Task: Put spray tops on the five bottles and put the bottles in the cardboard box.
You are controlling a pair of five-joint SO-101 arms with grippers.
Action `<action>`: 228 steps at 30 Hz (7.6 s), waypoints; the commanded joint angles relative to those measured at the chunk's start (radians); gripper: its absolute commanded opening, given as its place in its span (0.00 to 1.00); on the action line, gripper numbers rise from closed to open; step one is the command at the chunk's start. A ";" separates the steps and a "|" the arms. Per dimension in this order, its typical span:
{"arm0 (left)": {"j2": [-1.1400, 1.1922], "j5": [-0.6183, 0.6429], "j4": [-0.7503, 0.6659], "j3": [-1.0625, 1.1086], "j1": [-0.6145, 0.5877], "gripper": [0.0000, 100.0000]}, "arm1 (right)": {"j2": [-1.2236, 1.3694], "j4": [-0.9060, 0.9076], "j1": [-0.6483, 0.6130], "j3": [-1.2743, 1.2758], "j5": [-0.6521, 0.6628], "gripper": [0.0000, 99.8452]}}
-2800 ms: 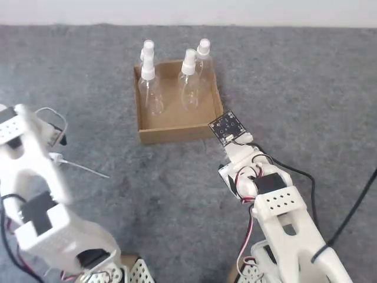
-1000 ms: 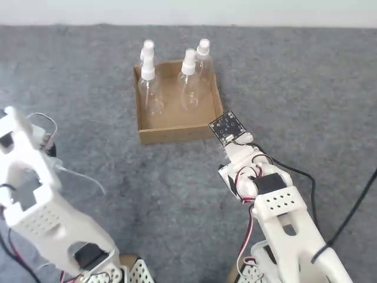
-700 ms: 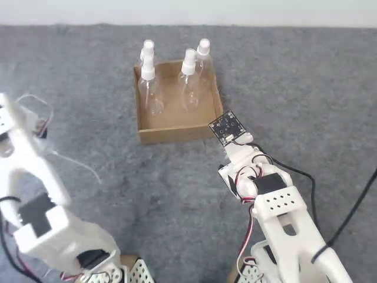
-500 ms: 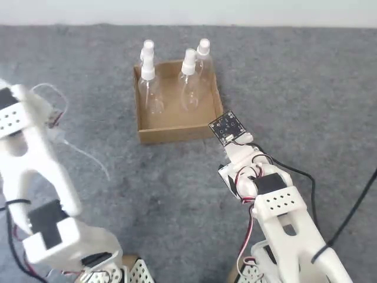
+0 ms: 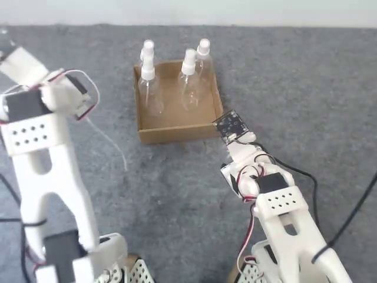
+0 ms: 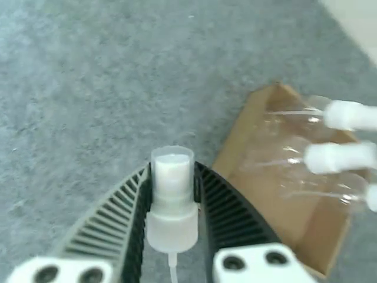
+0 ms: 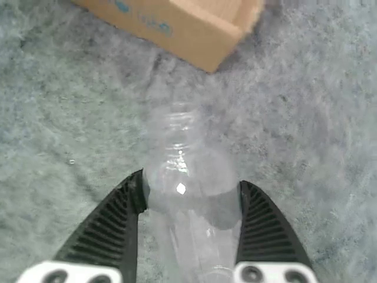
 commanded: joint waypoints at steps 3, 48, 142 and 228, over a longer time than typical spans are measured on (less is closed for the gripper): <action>-0.167 0.051 -0.046 -0.053 0.084 0.01 | -0.125 0.012 0.047 0.009 -0.046 0.08; -0.457 0.253 -0.288 0.084 0.545 0.01 | -1.090 0.200 -0.229 0.269 -0.295 0.08; -0.614 -0.048 -0.565 0.759 0.945 0.01 | -1.092 0.062 -0.225 0.307 -0.305 0.08; -1.068 -0.509 -0.631 1.181 0.552 0.02 | -1.079 -0.150 -0.073 0.256 -0.423 0.08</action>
